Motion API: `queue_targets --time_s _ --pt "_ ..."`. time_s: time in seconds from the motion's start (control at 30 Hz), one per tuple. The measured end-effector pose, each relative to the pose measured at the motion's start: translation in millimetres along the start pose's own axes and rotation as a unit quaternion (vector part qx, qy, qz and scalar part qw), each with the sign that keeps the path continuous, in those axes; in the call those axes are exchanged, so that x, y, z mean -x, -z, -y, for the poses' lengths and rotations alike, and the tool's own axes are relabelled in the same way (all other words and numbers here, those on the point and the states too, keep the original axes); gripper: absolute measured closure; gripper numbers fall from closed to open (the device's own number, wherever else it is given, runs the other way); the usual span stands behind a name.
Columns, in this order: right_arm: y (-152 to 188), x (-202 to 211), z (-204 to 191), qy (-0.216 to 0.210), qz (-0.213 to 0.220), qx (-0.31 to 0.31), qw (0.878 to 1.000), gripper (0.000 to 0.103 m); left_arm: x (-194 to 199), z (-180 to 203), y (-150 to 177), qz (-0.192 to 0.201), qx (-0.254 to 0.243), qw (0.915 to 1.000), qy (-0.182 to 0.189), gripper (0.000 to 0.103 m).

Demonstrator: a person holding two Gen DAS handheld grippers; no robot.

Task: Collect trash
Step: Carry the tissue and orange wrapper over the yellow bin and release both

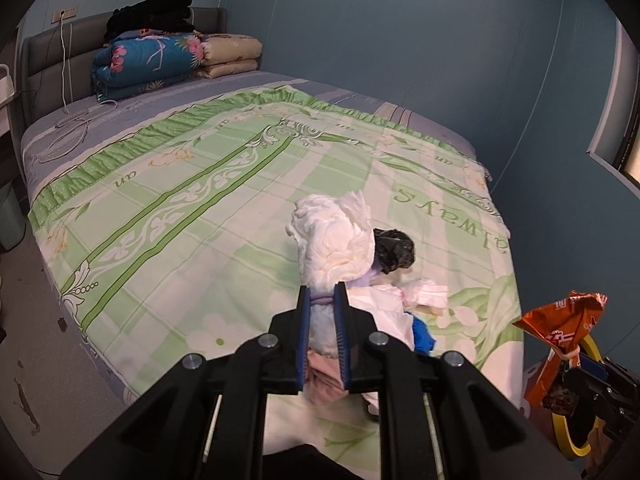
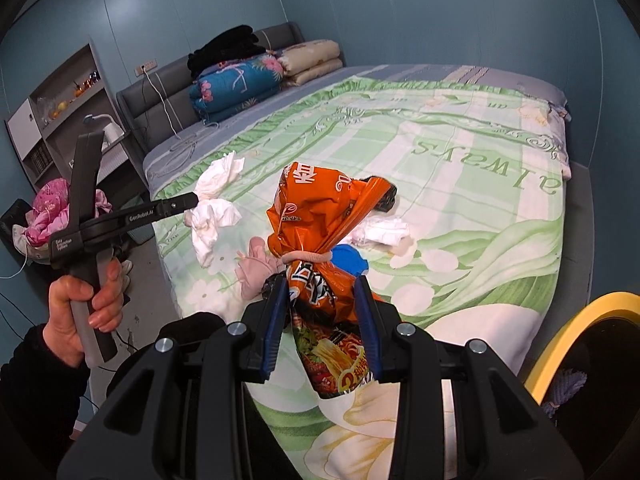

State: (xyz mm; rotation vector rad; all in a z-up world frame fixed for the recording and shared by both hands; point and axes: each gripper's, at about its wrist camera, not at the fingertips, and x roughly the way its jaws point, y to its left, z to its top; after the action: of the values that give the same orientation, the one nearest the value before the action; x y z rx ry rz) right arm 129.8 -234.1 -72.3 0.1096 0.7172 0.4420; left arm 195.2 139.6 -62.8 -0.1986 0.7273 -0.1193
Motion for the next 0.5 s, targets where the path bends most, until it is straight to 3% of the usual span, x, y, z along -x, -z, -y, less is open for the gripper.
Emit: queue_targets --time_s 0.5 --pt "-10.0 74.1 16.3 0.012 0.078 -0.013 0.997 0.070 41.5 61.3 1.1 0.034 -0.022 0.9982 0.043 0.092"
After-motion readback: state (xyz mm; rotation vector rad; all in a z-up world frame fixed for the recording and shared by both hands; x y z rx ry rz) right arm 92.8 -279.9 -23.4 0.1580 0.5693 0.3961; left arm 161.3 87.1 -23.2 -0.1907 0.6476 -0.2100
